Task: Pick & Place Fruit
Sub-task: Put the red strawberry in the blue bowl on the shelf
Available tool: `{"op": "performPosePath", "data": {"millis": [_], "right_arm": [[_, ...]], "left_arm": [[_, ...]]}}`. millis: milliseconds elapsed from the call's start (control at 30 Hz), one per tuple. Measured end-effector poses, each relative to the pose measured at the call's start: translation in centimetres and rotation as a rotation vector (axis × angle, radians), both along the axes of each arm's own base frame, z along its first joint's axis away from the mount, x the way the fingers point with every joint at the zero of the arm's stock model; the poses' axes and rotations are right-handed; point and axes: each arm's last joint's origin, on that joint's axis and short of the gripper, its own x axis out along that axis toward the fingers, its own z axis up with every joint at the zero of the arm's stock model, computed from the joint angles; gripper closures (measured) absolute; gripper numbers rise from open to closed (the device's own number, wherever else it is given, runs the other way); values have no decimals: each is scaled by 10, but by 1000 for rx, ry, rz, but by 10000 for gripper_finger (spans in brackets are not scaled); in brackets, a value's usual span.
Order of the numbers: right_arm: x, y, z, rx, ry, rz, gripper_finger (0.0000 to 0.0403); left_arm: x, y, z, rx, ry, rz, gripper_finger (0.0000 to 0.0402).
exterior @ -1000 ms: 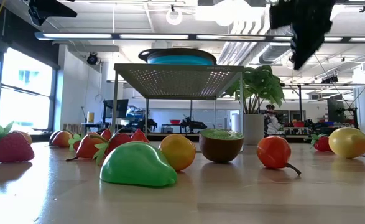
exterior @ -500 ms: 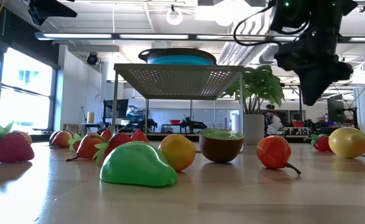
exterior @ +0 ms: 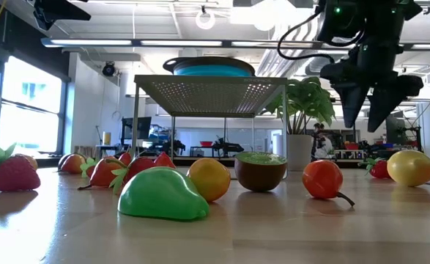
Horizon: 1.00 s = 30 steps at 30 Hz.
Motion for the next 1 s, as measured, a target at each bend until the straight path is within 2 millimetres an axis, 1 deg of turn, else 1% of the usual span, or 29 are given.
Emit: {"op": "performPosePath", "data": {"millis": [100, 467, 767, 867, 1000], "right_arm": [[4, 1, -6, 4, 34, 14, 136], [15, 3, -26, 17, 134, 41, 139], [-1, 9, -63, 71, 115, 8, 140], [0, 11, -69, 65, 81, 17, 140], [0, 11, -72, 42, 64, 16, 142]], "left_arm": [[0, 0, 0, 0, 0, 0, 197], [0, 0, 0, 0, 0, 0, 197], [0, 0, 0, 0, 0, 0, 197], [0, 0, 0, 0, 0, 0, 197], [0, 0, 0, 0, 0, 0, 197]]}}
